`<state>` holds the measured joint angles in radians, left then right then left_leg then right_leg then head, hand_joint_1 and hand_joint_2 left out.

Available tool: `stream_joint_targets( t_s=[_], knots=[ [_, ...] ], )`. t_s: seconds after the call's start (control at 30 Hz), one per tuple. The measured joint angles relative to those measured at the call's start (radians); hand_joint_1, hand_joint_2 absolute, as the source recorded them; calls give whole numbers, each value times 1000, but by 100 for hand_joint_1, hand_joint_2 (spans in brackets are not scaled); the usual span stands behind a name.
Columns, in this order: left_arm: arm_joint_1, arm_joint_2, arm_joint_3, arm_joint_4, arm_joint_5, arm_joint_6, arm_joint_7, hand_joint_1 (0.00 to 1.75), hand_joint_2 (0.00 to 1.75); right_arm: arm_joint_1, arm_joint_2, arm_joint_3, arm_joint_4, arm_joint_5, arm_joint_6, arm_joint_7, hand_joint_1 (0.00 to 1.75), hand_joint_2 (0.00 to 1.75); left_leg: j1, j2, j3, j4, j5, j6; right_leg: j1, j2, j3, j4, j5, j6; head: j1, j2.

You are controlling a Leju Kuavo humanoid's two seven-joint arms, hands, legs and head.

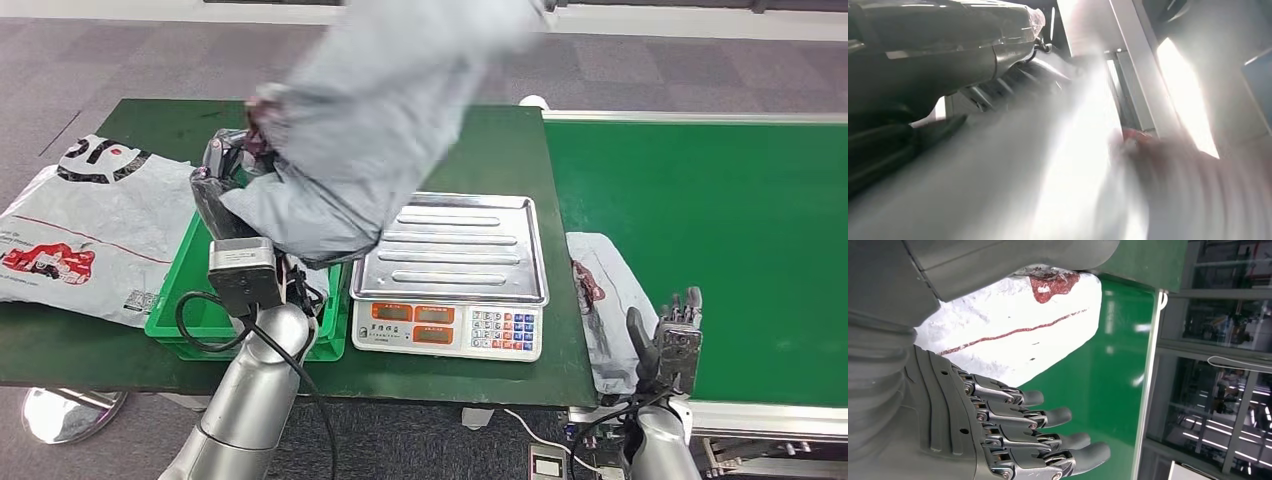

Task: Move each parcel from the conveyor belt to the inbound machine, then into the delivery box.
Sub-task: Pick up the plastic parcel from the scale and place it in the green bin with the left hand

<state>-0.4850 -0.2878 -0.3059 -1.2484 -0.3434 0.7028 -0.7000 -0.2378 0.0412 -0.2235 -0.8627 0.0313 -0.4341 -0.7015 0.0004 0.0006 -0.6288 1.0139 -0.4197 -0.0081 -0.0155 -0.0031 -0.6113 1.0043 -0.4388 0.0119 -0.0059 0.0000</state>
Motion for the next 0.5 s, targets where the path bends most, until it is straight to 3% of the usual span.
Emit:
stream_joint_targets(
  t_s=[0.5],
  knots=[
    [14,2,16,-16,-2,-2,1,175,175,0,0,0,-4,0,0,0,0,175,0,0,0,0,0,0,0,0,-1,0,0,0,0,0]
  ],
)
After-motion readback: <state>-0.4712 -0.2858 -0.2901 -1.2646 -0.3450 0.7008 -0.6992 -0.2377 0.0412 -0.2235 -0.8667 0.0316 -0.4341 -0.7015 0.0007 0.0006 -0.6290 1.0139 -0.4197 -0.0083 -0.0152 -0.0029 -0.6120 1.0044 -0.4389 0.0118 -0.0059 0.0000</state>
